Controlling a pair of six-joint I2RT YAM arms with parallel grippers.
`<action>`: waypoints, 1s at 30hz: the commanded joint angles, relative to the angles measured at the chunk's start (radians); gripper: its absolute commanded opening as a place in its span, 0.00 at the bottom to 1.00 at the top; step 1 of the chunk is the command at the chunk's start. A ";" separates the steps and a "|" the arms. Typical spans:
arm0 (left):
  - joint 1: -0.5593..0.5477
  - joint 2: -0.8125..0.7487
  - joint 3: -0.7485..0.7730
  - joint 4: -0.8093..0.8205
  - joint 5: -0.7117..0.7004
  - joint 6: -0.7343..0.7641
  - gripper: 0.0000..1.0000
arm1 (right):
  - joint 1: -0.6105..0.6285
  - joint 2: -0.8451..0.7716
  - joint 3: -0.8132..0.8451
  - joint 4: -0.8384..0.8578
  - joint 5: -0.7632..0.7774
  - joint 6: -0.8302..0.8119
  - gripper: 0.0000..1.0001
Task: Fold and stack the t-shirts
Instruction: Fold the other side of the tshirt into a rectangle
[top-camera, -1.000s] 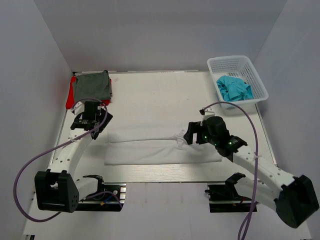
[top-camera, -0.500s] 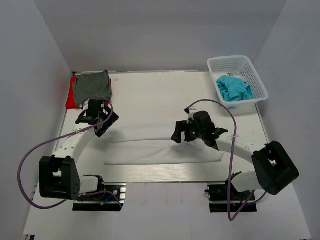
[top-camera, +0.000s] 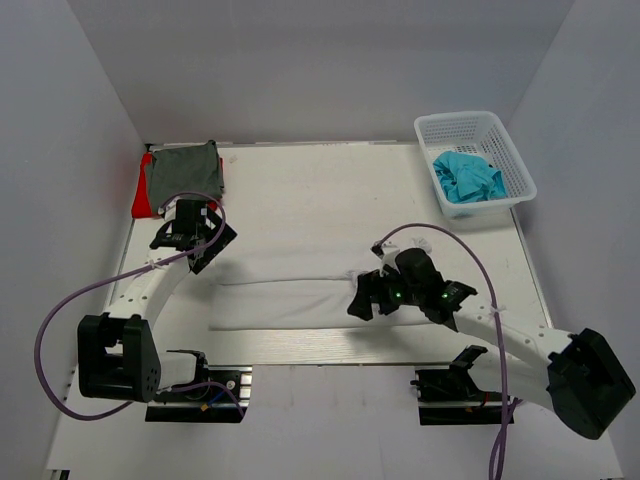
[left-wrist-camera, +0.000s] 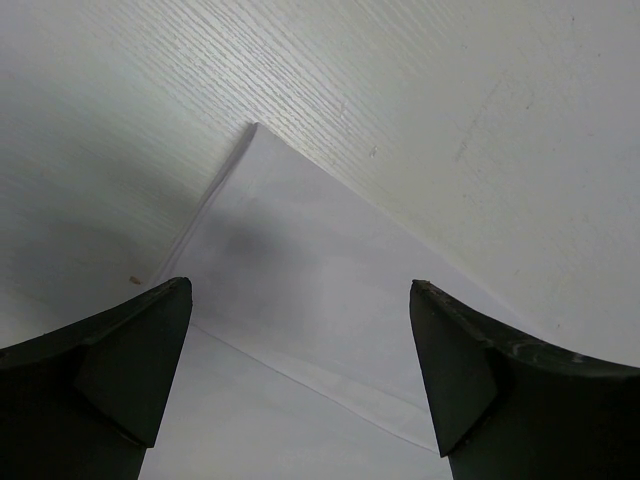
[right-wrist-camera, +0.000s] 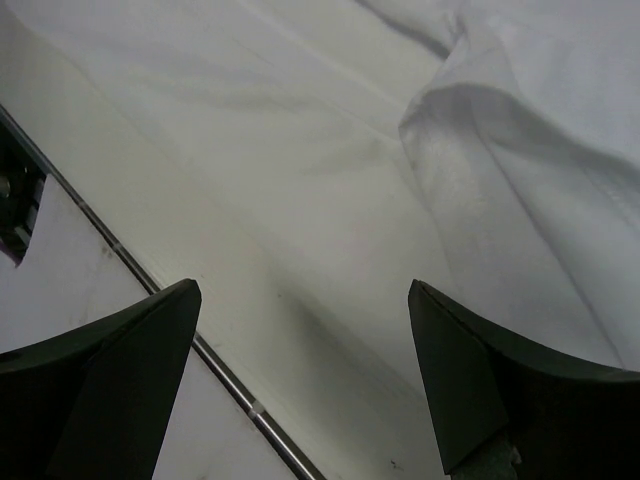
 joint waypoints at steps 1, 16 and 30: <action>-0.001 -0.015 0.011 0.013 -0.009 0.025 1.00 | -0.003 -0.081 0.036 0.029 0.128 -0.017 0.90; -0.001 -0.015 0.020 0.032 0.039 0.066 1.00 | -0.089 0.347 0.314 0.104 0.391 -0.039 0.90; -0.001 0.025 0.052 0.039 0.016 0.085 1.00 | -0.035 0.165 0.109 -0.156 -0.301 0.004 0.90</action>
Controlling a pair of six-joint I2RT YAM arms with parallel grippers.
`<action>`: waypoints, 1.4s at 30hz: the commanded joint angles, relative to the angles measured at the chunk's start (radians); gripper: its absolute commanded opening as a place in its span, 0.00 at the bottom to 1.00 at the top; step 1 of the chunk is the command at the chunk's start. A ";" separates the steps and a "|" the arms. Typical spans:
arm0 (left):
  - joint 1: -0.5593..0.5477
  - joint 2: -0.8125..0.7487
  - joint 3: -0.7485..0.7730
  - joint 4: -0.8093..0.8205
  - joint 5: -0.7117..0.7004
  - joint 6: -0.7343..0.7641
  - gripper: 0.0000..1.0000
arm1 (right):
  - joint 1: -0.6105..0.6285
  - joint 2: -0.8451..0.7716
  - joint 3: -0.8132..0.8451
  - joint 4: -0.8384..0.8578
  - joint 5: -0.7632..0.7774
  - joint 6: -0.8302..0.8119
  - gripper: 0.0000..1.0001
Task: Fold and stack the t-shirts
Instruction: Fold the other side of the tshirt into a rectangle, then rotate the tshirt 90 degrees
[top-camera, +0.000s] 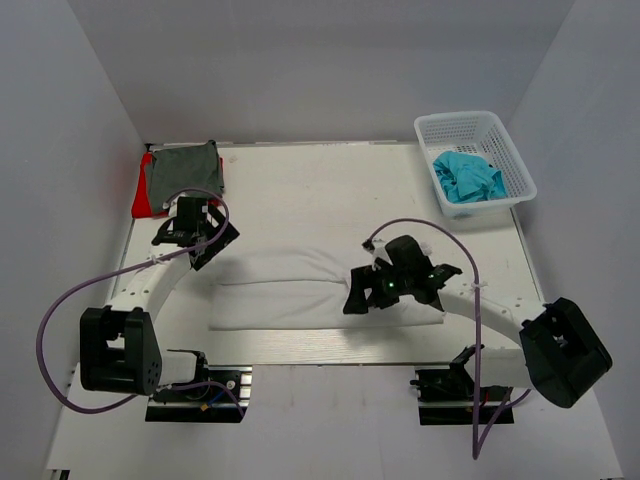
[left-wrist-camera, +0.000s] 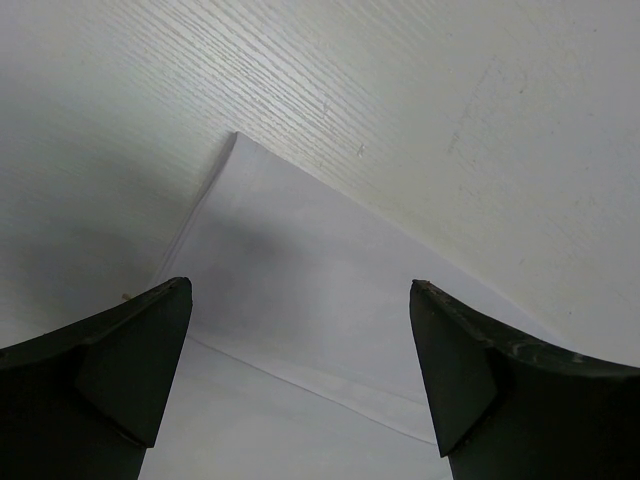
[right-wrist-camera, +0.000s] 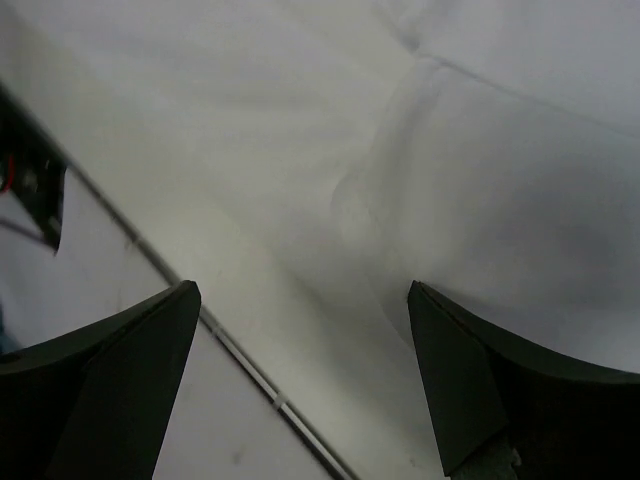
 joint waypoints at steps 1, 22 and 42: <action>-0.001 -0.004 0.052 0.009 -0.016 0.017 1.00 | 0.035 -0.023 -0.029 -0.121 -0.270 -0.054 0.90; -0.119 0.044 -0.037 0.040 0.081 0.034 1.00 | -0.017 0.013 0.107 -0.298 0.612 0.304 0.90; -0.513 0.195 -0.232 -0.252 0.392 -0.036 1.00 | -0.108 0.723 0.674 -0.120 0.557 -0.165 0.90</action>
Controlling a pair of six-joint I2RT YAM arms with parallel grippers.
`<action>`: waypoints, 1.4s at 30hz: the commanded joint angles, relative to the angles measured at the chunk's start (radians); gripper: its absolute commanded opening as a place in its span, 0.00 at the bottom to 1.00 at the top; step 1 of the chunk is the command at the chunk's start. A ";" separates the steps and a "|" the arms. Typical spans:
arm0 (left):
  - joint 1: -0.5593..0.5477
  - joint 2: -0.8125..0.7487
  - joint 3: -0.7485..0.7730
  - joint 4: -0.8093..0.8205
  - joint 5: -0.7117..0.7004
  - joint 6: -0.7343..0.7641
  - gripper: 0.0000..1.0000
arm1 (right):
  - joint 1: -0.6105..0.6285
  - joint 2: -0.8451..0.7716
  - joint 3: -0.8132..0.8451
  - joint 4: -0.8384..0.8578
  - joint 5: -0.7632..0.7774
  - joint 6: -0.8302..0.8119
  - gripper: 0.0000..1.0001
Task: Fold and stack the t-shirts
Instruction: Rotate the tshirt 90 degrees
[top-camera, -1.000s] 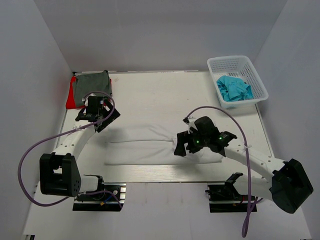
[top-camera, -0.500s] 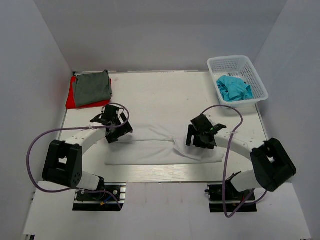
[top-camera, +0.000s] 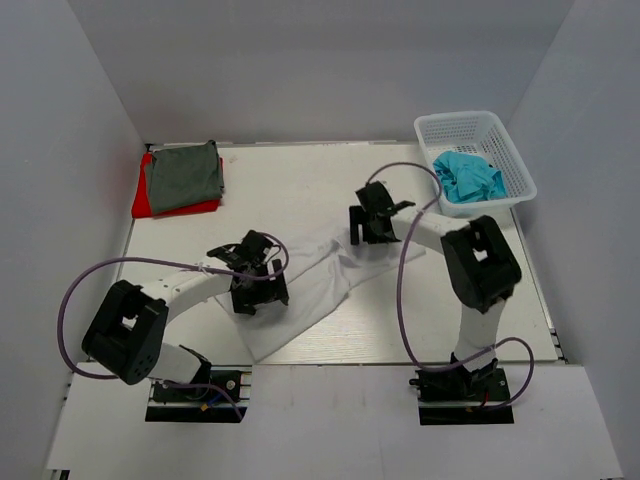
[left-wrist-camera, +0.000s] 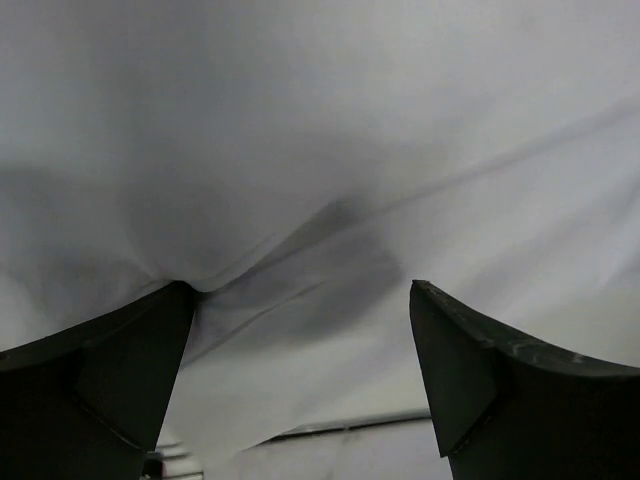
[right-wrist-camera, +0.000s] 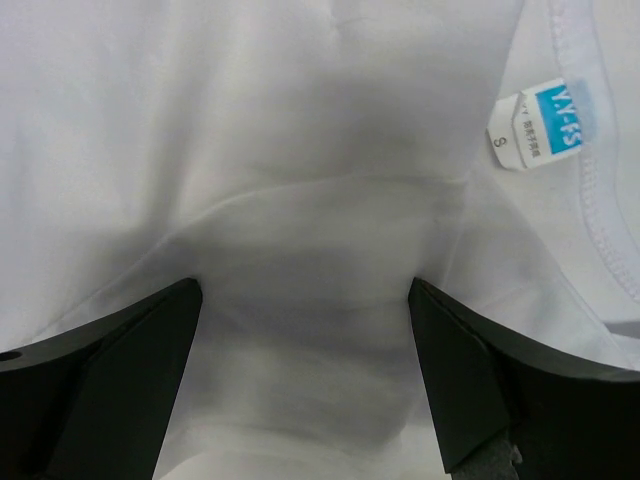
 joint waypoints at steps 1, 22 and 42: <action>-0.107 0.078 -0.120 -0.101 0.257 -0.041 1.00 | -0.004 0.156 0.150 0.088 -0.103 -0.272 0.90; -0.429 0.266 0.343 -0.179 0.089 0.079 1.00 | -0.011 0.485 0.851 0.068 -0.449 -0.824 0.90; -0.253 -0.366 0.103 -0.227 -0.611 -0.282 1.00 | 0.062 -0.037 0.105 0.077 -0.513 -0.097 0.90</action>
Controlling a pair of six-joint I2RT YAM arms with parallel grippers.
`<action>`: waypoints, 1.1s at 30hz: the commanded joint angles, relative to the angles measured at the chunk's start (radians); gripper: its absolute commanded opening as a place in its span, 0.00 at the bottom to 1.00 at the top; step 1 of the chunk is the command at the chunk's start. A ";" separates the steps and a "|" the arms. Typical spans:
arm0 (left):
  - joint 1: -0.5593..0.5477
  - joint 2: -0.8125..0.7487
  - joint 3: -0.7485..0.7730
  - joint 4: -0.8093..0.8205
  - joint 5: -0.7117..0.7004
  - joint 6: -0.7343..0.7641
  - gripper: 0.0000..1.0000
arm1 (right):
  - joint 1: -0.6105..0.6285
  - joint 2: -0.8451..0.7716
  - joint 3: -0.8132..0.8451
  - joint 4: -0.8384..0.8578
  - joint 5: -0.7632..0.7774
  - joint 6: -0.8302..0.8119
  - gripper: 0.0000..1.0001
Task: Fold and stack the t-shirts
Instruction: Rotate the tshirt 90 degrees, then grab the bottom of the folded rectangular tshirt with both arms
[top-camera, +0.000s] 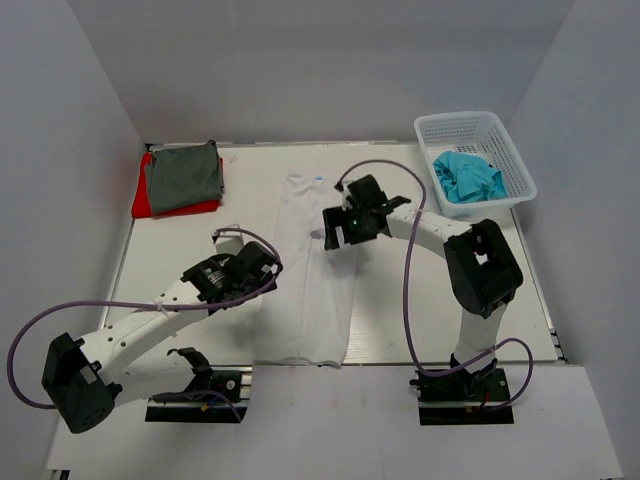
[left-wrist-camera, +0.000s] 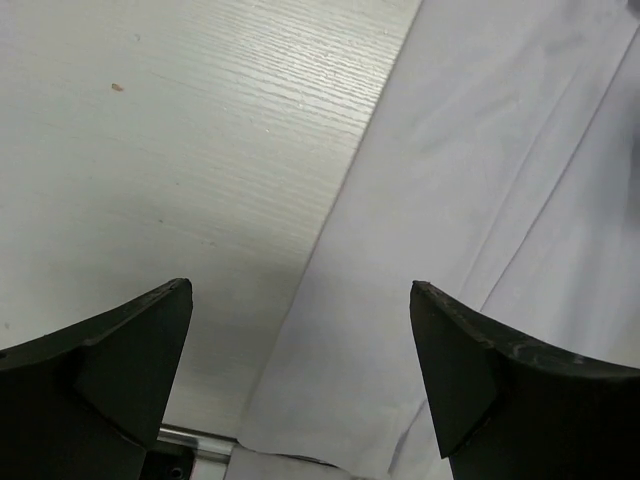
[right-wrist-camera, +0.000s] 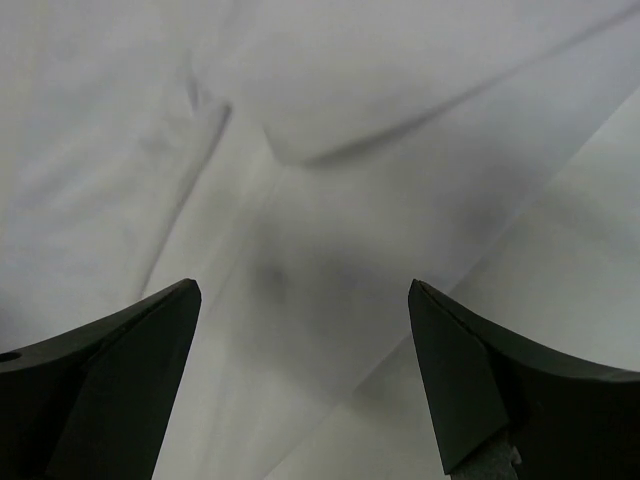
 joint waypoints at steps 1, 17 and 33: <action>0.045 -0.027 -0.027 0.110 -0.007 -0.013 1.00 | 0.033 -0.063 -0.087 0.090 -0.078 0.081 0.90; 0.111 0.004 -0.097 0.196 0.387 0.169 1.00 | -0.002 0.216 0.121 -0.017 0.074 0.057 0.90; 0.089 0.062 -0.270 0.239 0.665 0.137 0.90 | 0.015 -0.224 -0.127 0.101 -0.061 -0.008 0.90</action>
